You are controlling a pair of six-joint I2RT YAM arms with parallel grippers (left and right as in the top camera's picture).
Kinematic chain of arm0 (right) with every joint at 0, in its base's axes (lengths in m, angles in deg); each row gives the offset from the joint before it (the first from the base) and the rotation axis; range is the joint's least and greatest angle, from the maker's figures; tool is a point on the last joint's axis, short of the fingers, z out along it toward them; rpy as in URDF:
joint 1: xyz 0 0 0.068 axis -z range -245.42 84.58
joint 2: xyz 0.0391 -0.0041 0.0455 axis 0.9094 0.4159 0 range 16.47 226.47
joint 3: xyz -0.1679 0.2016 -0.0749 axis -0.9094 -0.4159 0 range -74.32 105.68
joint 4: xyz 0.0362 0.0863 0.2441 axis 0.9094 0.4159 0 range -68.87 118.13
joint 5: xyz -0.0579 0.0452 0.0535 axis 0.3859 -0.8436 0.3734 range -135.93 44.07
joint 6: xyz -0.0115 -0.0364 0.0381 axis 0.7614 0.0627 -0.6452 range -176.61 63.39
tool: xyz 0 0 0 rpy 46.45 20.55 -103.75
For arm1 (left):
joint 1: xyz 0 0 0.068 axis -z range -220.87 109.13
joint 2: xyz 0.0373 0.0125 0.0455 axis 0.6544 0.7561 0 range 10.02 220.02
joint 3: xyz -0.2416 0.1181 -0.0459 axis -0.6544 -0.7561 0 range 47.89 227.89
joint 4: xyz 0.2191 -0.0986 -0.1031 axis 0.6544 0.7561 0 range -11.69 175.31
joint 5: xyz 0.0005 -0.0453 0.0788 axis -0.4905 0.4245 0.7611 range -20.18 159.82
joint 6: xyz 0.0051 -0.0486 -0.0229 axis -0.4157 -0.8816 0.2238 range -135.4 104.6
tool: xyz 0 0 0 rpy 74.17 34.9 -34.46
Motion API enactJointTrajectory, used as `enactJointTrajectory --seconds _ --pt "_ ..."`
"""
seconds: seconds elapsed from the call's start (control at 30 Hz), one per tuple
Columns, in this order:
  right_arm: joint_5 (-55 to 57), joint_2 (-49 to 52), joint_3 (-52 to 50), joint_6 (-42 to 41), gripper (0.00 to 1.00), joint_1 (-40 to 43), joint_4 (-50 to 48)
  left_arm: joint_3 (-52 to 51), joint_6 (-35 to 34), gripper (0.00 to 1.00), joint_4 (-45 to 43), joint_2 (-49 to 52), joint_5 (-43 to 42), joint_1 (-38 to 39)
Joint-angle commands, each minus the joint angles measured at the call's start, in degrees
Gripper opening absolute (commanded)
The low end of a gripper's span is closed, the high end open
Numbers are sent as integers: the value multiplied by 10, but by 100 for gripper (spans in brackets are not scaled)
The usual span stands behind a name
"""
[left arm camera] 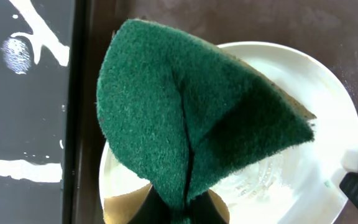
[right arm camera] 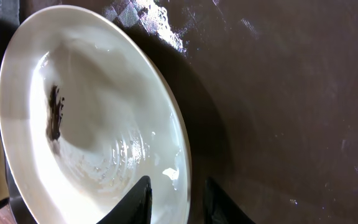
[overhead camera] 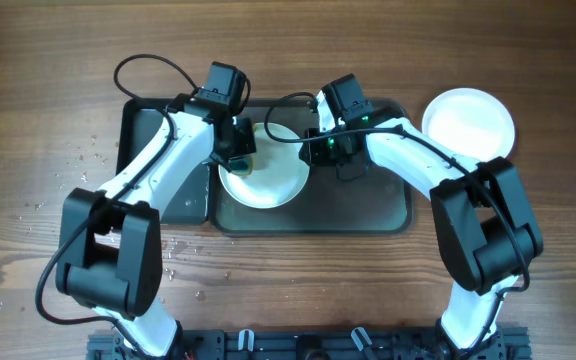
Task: Clean dirty plates on tray and stack at the side
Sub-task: 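Scrub the plate surface with the sponge while the right gripper holds it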
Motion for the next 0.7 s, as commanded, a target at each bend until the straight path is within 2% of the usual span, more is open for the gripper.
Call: enactJointTrajectory --seconds 0.0,0.3,0.67 --pt "-8 -11 -1 5 27 -2 -2 -1 -17 4 -3 5 -5 6" --pt "34 -11 -1 5 27 -2 28 -1 -22 4 -3 5 -5 6" --pt "34 -11 -5 -27 21 -7 29 -9 -22 4 -3 5 -3 6"
